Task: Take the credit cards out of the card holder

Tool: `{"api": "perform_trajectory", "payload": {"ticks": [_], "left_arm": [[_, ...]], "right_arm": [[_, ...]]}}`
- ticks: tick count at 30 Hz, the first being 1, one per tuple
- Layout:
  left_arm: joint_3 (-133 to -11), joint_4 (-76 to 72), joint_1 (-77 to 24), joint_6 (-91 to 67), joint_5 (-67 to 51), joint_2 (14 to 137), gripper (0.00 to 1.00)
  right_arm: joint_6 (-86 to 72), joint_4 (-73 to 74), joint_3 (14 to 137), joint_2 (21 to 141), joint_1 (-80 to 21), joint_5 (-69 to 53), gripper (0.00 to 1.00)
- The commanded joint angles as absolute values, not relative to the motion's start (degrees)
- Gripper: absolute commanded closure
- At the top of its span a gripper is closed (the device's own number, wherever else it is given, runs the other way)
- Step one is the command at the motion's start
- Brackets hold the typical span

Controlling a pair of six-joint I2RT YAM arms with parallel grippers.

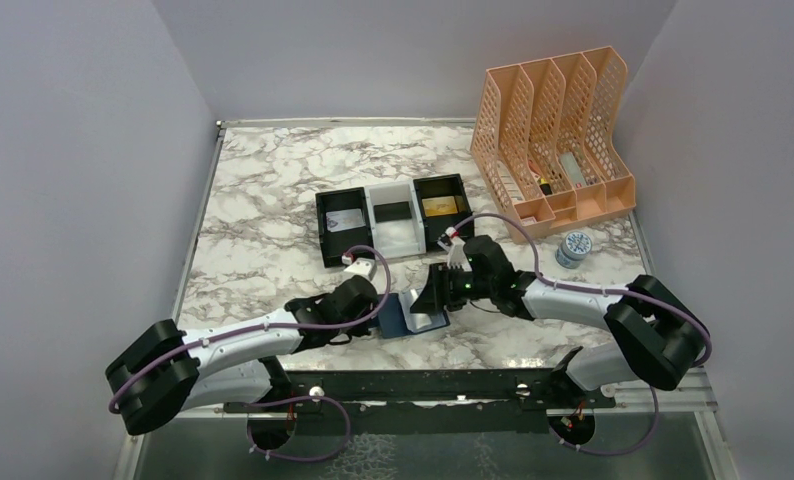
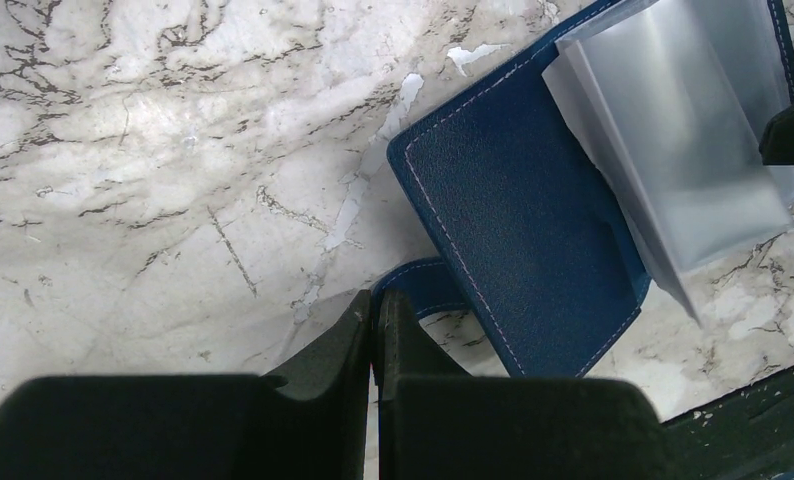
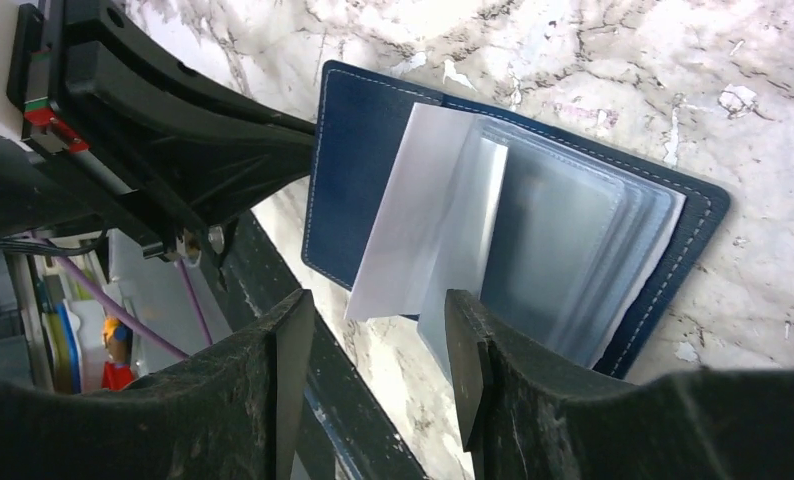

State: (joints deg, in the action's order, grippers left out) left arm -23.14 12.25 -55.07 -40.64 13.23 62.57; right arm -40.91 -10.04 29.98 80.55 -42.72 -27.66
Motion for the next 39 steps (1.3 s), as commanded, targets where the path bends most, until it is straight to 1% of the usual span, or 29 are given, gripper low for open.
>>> {"api": "perform_trajectory", "payload": {"ticks": [1,6,9,17,22,26,33,39], "left_arm": [[-24.02,10.87,-54.84,-39.19,12.83,63.66,1.0],[-25.32,11.75,-54.84,-38.95,13.43,65.06,1.0],[-25.14,11.37,-54.84,-38.57,13.64,65.45,1.0],[-26.33,11.51,-54.84,-37.33,13.8,66.98,1.0],[-26.92,11.42,-54.84,-36.42,13.59,68.2,1.0],[-26.9,11.36,-54.84,-36.13,13.42,68.64,1.0],[-26.76,10.9,-54.84,-35.87,13.18,68.98,1.0],[-26.87,10.16,-54.84,-35.68,13.09,69.76,1.0]], "right_arm": [[-40.24,-11.64,32.05,80.29,-42.71,-29.88,0.49],[-37.55,0.12,33.84,76.8,-42.71,-12.96,0.46],[-36.37,2.83,33.76,76.05,-42.71,-9.6,0.45],[-36.04,-0.35,32.68,80.31,-42.71,-16.3,0.45],[-36.51,-3.4,32.35,81.76,-42.71,-19.65,0.48],[-38.15,-5.64,31.47,80.96,-42.71,-21.03,0.51],[-39.69,-7.3,32.84,80.31,-42.71,-25.42,0.51],[-42.98,-12.07,32.04,80.75,-42.71,-28.86,0.51]]}}
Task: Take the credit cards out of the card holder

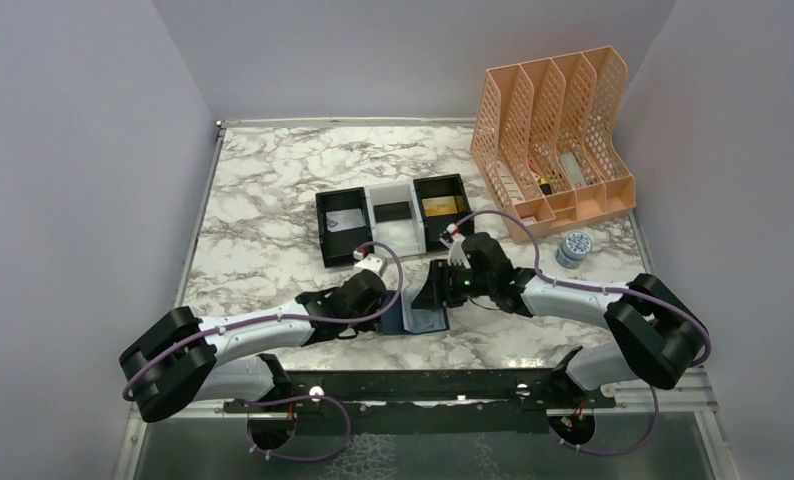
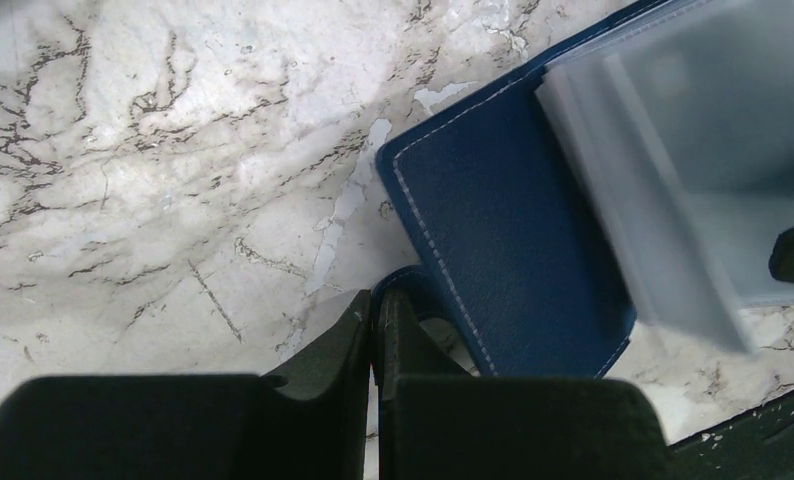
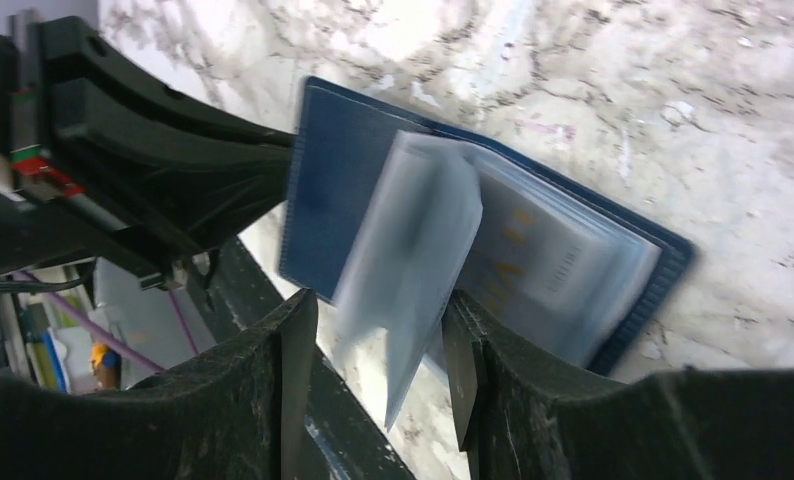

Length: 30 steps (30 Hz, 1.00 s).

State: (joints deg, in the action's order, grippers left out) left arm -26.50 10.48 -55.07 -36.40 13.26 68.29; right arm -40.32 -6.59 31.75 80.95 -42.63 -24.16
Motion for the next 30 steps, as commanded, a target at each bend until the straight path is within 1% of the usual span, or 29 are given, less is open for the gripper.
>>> {"api": "perform_trajectory", "payload": {"ticks": [1,8,16,21,25,27,30], "left_arm": [[-26.85,10.01,-54.84,-35.68,13.1,69.85,1.0],[-26.9,9.12,-54.82,-35.48,12.74,69.96,1.0],[-25.73,3.82,-54.84,-36.06,8.23,69.79,1.0],[-24.22,0.51,-54.84,-37.53,6.02,69.08,1.0],[-23.82,2.53,-54.84,-39.86,8.74,68.81,0.9],[-23.92,5.34,-54.87,-41.22,11.21,67.87,0.77],[-24.0,9.06,-54.85,-42.51,13.74,64.83,0.62]], "right_arm": [[-43.4,-12.7,32.06,80.7,-42.71,-29.22,0.51],[-44.25,-13.57,32.4,79.75,-42.68,-30.01,0.51],[-46.74,-19.65,32.53,83.14,-42.71,-36.08,0.51],[-47.34,-20.81,32.3,84.43,-42.67,-35.79,0.51],[-47.42,-20.72,32.27,86.2,-42.71,-35.85,0.51],[-47.43,-21.28,32.1,86.49,-42.71,-36.27,0.51],[-46.39,-19.27,32.27,84.47,-42.69,-33.76,0.51]]}}
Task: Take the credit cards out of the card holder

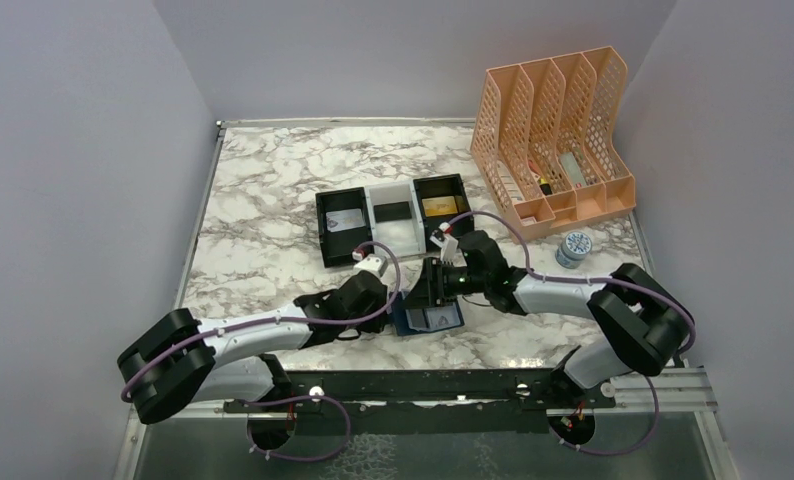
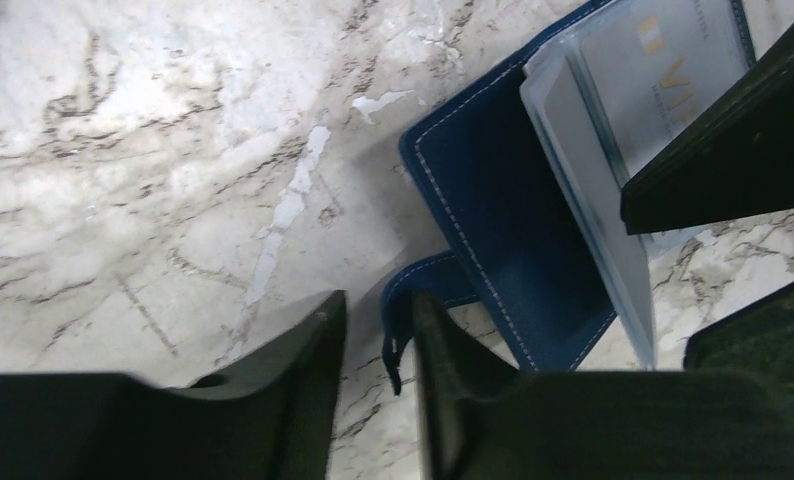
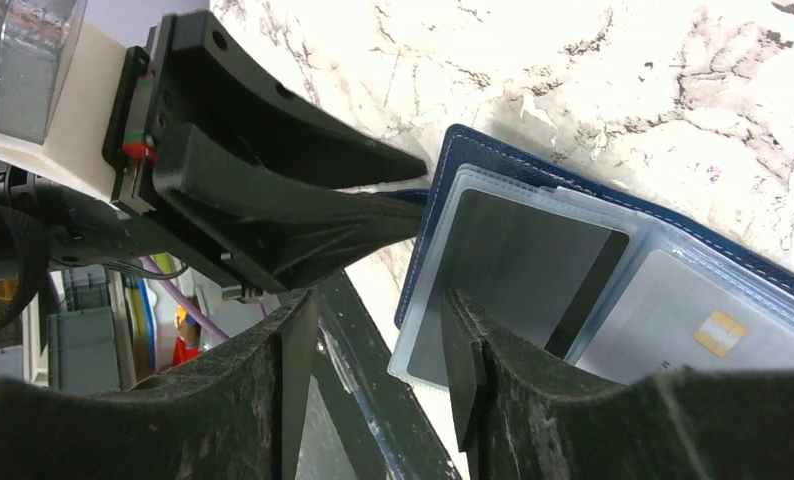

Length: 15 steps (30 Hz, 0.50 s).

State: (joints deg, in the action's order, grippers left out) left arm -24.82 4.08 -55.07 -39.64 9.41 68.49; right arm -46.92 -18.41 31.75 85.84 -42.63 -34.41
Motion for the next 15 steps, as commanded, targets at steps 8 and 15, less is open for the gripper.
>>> {"api": "perform_trajectory", "payload": {"ticks": [8,15], "left_arm": [[-24.23,15.86,-54.84,-45.0,16.82,52.14,0.33],[-24.97,14.21,-54.84,-44.12,14.44,43.46,0.02]], "right_arm": [[-41.02,-8.15,36.12,78.79,-42.69,-23.65,0.51],[-41.08,-4.67,32.98,69.07,-42.71,-9.6,0.51]]}}
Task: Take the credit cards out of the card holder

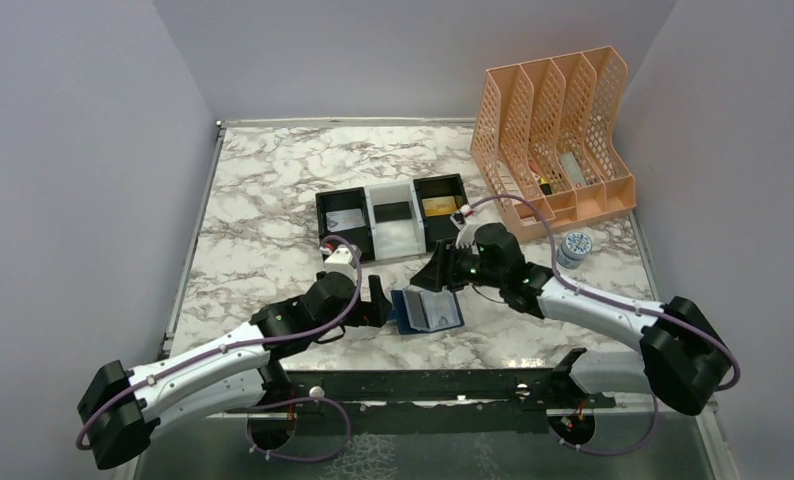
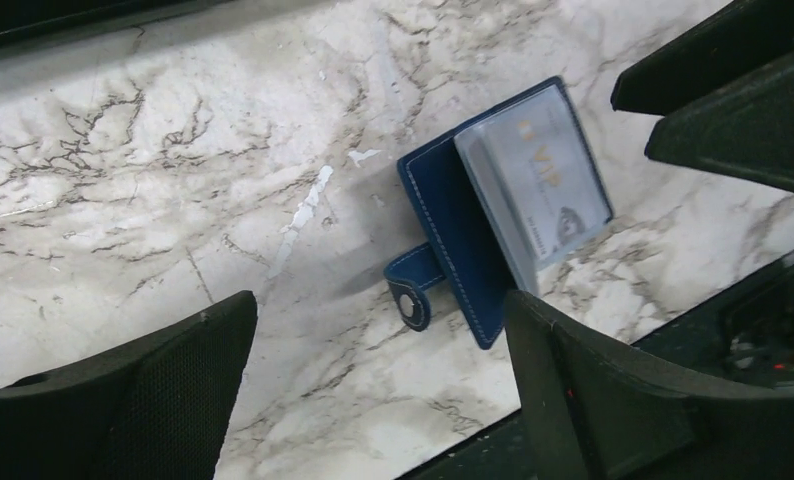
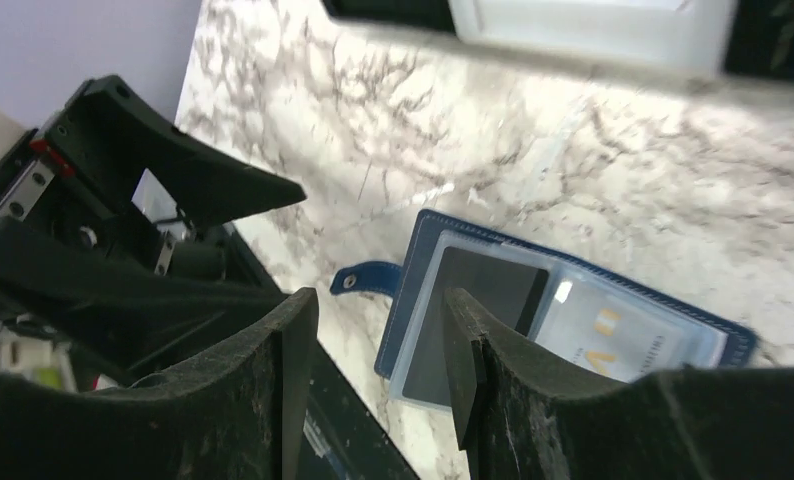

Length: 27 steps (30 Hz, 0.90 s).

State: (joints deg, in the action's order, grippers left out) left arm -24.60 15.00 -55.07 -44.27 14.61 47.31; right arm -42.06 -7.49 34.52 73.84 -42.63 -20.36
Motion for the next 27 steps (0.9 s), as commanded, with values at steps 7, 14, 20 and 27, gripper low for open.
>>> {"api": "perform_trajectory", "payload": {"ticks": [7,14,20,27], "left_arm": [[-27.2,4.23,-54.8,-41.32,5.8,46.71,0.01],[-33.03,-0.87,-54.89,-43.82,-2.04,61.54,0.23],[-29.79,-5.55,-54.84,-46.82,-0.74,66.22,0.47],[-25.74,-7.82,-54.84,-48.29,2.36,69.69,0.8]], "right_arm": [[-49.08,0.25,27.23,60.12,-42.67,7.45,0.17],[-48.32,-0.02,24.41,55.81,-42.71,3.35,0.15],[-48.3,-2.06,22.06,53.33,-42.69,-1.27,0.22],[-47.11,-7.73,21.19,56.37,-42.7,-9.38,0.33]]}}
